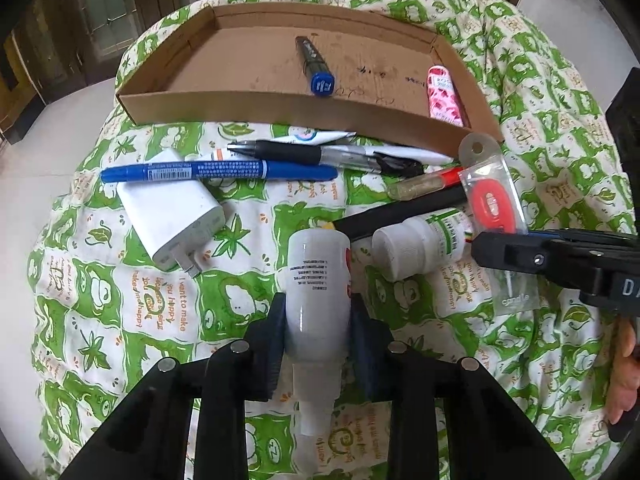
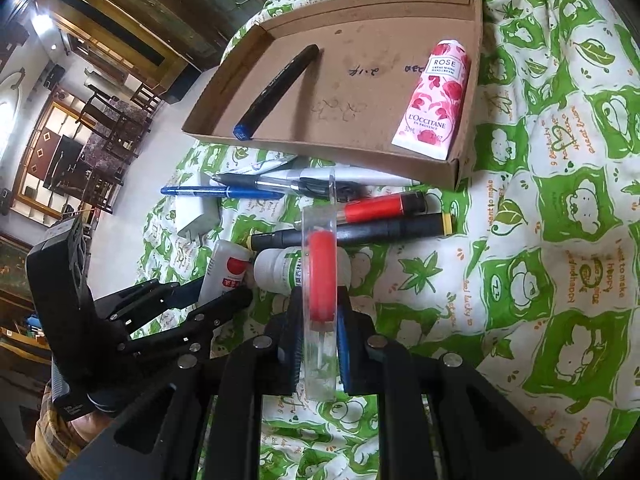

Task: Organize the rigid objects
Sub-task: 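Carry the spray bottle and red spool case into the tray with both tools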

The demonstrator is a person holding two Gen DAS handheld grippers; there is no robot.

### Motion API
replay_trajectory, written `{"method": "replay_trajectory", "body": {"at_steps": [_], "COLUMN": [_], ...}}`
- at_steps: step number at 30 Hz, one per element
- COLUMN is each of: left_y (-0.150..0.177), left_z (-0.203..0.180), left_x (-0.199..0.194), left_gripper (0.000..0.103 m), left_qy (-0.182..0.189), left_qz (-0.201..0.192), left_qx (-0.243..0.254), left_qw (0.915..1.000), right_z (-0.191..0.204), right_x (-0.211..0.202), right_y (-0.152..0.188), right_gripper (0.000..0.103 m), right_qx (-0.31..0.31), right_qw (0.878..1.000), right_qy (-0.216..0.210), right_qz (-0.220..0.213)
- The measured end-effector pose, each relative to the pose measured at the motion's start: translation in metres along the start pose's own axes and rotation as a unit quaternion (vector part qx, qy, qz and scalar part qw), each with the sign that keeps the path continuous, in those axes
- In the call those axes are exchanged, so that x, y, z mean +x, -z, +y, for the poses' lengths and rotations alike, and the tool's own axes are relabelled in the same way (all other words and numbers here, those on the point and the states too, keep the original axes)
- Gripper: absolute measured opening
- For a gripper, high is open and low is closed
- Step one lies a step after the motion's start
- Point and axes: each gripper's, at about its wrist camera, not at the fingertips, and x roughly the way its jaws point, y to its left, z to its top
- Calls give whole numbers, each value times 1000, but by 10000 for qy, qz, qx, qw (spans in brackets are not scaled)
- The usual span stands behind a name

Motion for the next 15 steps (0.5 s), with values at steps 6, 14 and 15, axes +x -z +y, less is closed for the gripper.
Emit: {"method": "replay_trajectory", "body": {"at_steps": [6,14,15], "left_y": [2,-7,-10], "left_z": [6,15,16], "left_x": [-6,-28,-30], "left_gripper": [31,31,31], "left_qy": [102,214,208], "left_qz": [-112,-280,-313], "left_qx": [-107,-379,-406], "left_qw": [9998,9987,9985], "right_z": [0,-1,-1], "right_x": [-4,-9,-10], "right_y": [0,-1,-2], "right_gripper": [14,14,14], "right_qx": [8,43,44], "right_qw": [10000,9998,9997], "right_qy": [-54,-106,-109], "right_qz": [-81,-184,-203]}}
